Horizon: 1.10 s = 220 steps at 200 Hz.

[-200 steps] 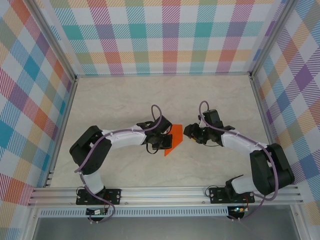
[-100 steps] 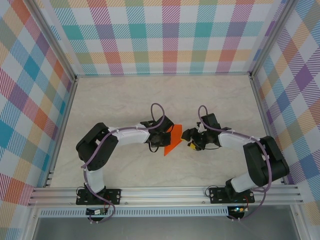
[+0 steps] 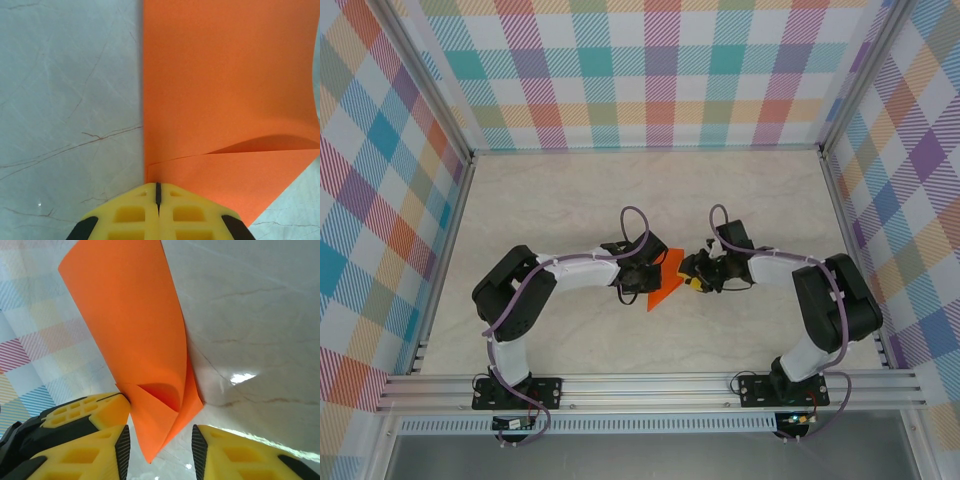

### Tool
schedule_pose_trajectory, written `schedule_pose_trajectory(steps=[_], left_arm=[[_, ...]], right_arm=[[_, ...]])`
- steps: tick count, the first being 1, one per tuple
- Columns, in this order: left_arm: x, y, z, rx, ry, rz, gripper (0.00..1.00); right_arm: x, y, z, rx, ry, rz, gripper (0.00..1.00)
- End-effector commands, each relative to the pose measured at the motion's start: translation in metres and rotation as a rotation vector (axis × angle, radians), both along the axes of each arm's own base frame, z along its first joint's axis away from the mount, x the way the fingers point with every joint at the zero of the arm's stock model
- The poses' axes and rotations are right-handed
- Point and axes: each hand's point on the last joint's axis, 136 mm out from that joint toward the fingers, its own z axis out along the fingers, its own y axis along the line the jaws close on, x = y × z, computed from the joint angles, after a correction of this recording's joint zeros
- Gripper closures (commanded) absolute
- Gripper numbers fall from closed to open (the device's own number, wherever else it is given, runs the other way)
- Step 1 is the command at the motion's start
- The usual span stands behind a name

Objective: Fold a paper plane with a square sheet of paper (pick it up from the middle)
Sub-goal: Third fold the triangle at the center of the table.

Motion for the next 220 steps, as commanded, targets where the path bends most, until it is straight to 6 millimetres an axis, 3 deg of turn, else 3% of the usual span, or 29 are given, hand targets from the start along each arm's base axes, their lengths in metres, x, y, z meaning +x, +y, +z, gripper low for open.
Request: schedule_pose_trajectory(steps=[1,98,130,155,174,220], left_arm=[[-0.005,0.02,-0.017,0.078,0.035,0.037,1.0],[-0.004,0.017,-0.013,0.059,0.032,0.029,1.0],[0.001,0.016,-0.001,0.036,0.01,0.028,1.0],[0.006,0.016,0.013,0.018,-0.015,0.023,0.99],[0.012,0.017,0.031,-0.009,-0.047,0.022,0.91],[0.025,0.03,0.083,-0.112,-0.171,0.045,0.43]], right_arm=[[0.006,0.012,0.005,0.039,0.003,0.018,0.63],[0.009,0.028,-0.003,0.109,0.024,0.054,0.72],[0.008,0.032,-0.01,0.128,0.053,0.063,0.74],[0.009,0.033,-0.008,0.133,0.045,0.064,0.83],[0.011,0.03,-0.001,0.123,0.019,0.05,0.93],[0.018,0.006,0.034,-0.005,-0.091,-0.042,0.99]])
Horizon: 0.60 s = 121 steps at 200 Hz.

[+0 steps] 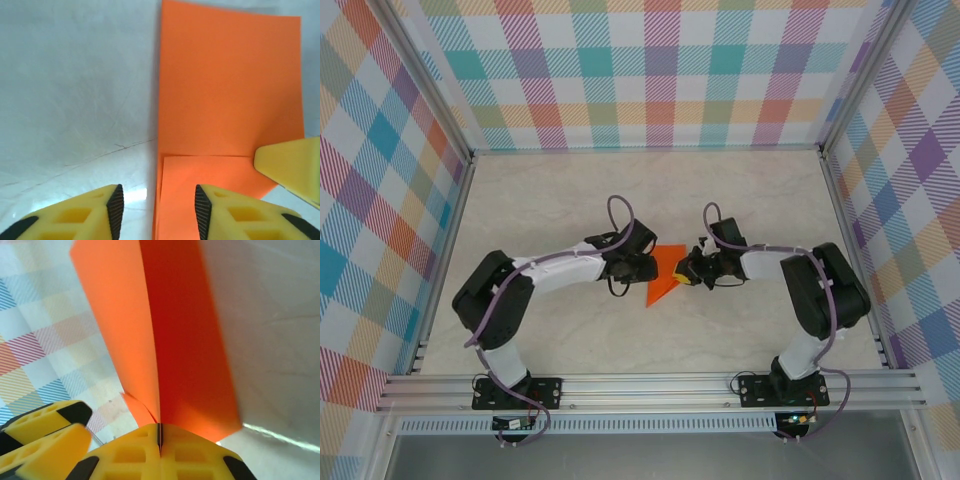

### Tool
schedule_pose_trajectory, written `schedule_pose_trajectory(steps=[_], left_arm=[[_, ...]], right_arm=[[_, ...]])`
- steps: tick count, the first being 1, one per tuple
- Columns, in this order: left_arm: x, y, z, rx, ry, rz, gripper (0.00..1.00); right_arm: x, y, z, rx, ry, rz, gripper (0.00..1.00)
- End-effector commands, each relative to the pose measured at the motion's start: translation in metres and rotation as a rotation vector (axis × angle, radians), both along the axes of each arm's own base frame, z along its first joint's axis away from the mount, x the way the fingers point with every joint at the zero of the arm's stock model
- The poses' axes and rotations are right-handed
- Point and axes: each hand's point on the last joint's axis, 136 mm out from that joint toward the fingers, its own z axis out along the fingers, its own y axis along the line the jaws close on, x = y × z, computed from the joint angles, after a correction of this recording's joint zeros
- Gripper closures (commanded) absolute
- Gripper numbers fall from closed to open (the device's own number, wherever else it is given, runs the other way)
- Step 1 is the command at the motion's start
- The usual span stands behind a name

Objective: Fold a paper plane with a square sheet of paper (pick it up from the middle)
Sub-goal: Third fold the triangle at the center of the table, then fourth fold the wing at the center of the table.

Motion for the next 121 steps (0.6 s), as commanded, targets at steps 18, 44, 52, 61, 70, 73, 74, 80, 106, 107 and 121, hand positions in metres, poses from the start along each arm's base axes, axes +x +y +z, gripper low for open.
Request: schedule_pose_trajectory(steps=[18,44,52,61,70,73,74,80,106,107,121], left_arm=[[0.008,0.014,0.05,-0.104,-0.136,-0.002,0.31],[0.007,0.004,0.073,-0.203,-0.228,-0.098,0.21],[0.005,0.001,0.078,-0.223,-0.259,-0.127,0.18],[0.005,0.003,0.081,-0.23,-0.291,-0.132,0.15],[0.005,0.005,0.082,-0.23,-0.318,-0.138,0.13],[0.005,0.006,0.082,-0.229,-0.324,-0.14,0.12],[0.005,0.006,0.083,-0.229,-0.326,-0.141,0.11],[0.004,0.007,0.082,-0.227,-0.335,-0.147,0.1],[0.003,0.012,0.081,-0.229,-0.368,-0.141,0.0],[0.003,0.012,0.081,-0.228,-0.369,-0.14,0.0],[0.004,0.015,0.081,-0.219,-0.385,-0.128,0.0]], right_arm=[[0.006,-0.024,0.037,-0.13,-0.095,-0.09,1.0],[0.003,-0.038,0.047,-0.191,-0.079,-0.161,1.0],[0.002,-0.04,0.049,-0.201,-0.078,-0.177,1.0],[0.001,-0.043,0.05,-0.224,-0.066,-0.198,1.0],[0.001,-0.044,0.051,-0.236,-0.061,-0.21,1.0],[0.0,-0.043,0.052,-0.239,-0.061,-0.213,1.0],[0.001,-0.043,0.053,-0.239,-0.062,-0.214,1.0],[0.001,-0.042,0.054,-0.249,-0.064,-0.222,1.0],[0.006,-0.035,0.063,-0.321,-0.099,-0.205,1.0],[0.006,-0.035,0.064,-0.324,-0.1,-0.205,1.0],[0.009,-0.032,0.068,-0.375,-0.125,-0.197,1.0]])
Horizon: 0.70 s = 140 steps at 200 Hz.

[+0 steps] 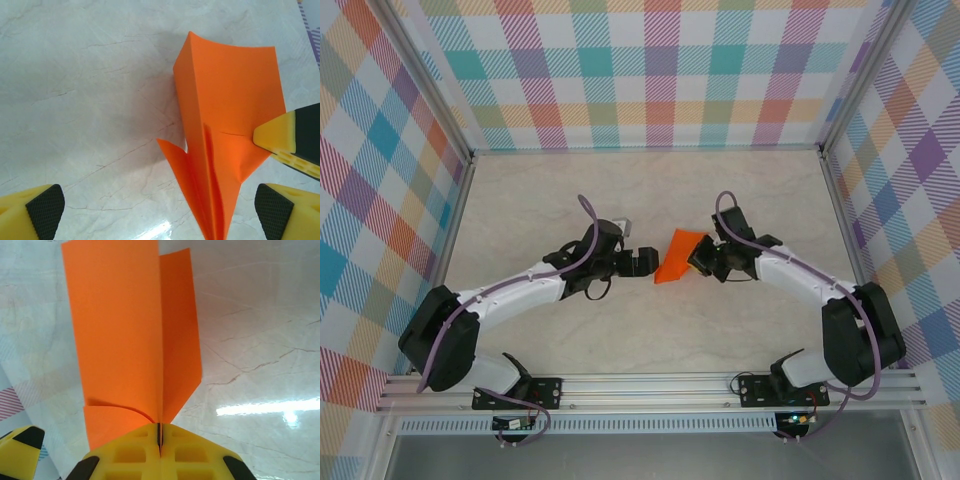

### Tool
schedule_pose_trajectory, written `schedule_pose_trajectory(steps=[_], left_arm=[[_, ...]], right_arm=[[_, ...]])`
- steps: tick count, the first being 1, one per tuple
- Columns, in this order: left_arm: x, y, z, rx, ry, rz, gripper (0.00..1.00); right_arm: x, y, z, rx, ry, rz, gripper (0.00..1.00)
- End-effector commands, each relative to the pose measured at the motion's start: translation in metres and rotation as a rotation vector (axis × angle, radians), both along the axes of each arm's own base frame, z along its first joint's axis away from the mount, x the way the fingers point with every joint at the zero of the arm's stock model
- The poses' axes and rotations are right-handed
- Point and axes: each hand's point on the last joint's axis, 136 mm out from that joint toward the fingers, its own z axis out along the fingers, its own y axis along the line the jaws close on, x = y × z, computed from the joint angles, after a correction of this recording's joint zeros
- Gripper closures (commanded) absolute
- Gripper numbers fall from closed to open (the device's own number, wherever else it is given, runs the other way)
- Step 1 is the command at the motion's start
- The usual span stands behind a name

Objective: Fold a paper plane with a square sheet of paper (pick it up from the middle)
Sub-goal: Fourth fold the wing at the center of the table.

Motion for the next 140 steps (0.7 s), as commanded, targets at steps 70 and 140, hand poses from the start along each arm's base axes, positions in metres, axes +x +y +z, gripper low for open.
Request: schedule_pose_trajectory(steps=[70,140], left_arm=[[0.007,0.015,0.02,-0.025,-0.188,0.03,0.0],[-0.006,-0.007,-0.014,-0.036,-0.187,-0.116,0.05]], right_arm=[[0.014,0.016,0.006,-0.328,-0.044,0.071,1.0],[-0.001,0.027,-0.019,-0.262,0.077,-0.009,1.0]])
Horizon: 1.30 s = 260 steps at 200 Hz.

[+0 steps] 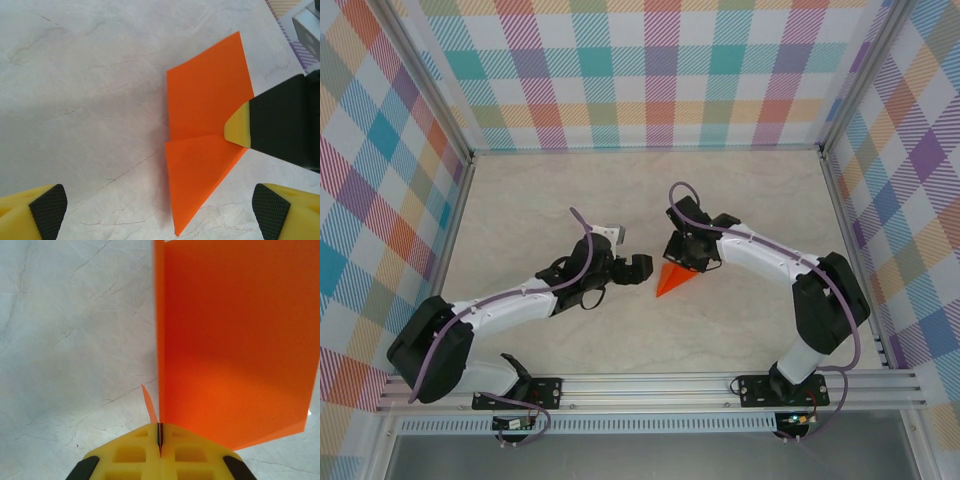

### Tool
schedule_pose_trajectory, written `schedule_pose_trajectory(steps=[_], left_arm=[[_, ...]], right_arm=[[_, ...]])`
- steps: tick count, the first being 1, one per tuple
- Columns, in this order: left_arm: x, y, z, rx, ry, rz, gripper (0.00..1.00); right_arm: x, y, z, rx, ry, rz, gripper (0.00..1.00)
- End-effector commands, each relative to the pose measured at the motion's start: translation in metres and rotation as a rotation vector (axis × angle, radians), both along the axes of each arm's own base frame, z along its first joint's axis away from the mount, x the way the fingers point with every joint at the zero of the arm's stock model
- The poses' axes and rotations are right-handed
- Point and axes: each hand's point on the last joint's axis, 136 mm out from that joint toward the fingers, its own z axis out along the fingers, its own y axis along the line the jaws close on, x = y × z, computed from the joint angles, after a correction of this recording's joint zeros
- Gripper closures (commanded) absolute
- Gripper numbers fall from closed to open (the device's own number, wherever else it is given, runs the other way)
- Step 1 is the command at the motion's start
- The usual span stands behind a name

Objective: Fold a paper plane with a square sheet of paper (pick it up from the middle)
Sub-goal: Fourth fold the wing at the center of the table.

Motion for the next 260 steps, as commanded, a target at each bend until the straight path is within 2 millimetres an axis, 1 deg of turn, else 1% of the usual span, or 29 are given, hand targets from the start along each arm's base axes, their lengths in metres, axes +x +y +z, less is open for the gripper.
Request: schedule_pose_trajectory(steps=[1,18,35,54,84,96,119,153,186,208,249,260], left_arm=[[-0.003,-0.015,-0.01,0.002,-0.037,-0.087,0.06],[-0.008,-0.024,-0.02,0.046,-0.058,-0.144,0.07],[-0.011,-0.029,-0.028,0.098,-0.086,-0.181,0.07],[-0.016,-0.036,-0.034,0.131,-0.128,-0.234,0.06],[-0.026,-0.048,-0.036,0.164,-0.227,-0.329,0.01],[-0.029,-0.051,-0.037,0.188,-0.25,-0.37,0.01],[-0.036,-0.058,-0.043,0.23,-0.283,-0.457,0.09],[-0.034,-0.067,-0.056,0.325,-0.362,-0.535,0.19],[-0.036,-0.077,-0.063,0.343,-0.414,-0.606,0.28],[-0.035,-0.08,-0.067,0.357,-0.431,-0.627,0.4],[-0.036,-0.085,-0.071,0.351,-0.442,-0.653,0.55],[-0.036,-0.085,-0.074,0.356,-0.437,-0.659,0.61]], right_arm=[[-0.014,-0.004,-0.013,0.041,0.072,-0.088,1.0],[-0.021,-0.006,-0.024,0.103,0.125,-0.158,1.0],[-0.026,-0.008,-0.029,0.152,0.16,-0.206,1.0],[-0.03,-0.012,-0.029,0.183,0.202,-0.24,1.0],[-0.034,-0.014,-0.029,0.211,0.264,-0.28,1.0],[-0.035,-0.016,-0.029,0.22,0.287,-0.295,1.0],[-0.035,-0.015,-0.027,0.235,0.318,-0.308,1.0],[-0.031,-0.01,-0.026,0.245,0.352,-0.304,1.0],[-0.027,-0.007,-0.027,0.255,0.378,-0.311,1.0],[-0.025,-0.005,-0.027,0.251,0.386,-0.301,1.0],[-0.028,-0.005,-0.03,0.242,0.405,-0.292,1.0],[-0.028,-0.005,-0.03,0.244,0.406,-0.289,1.0]])
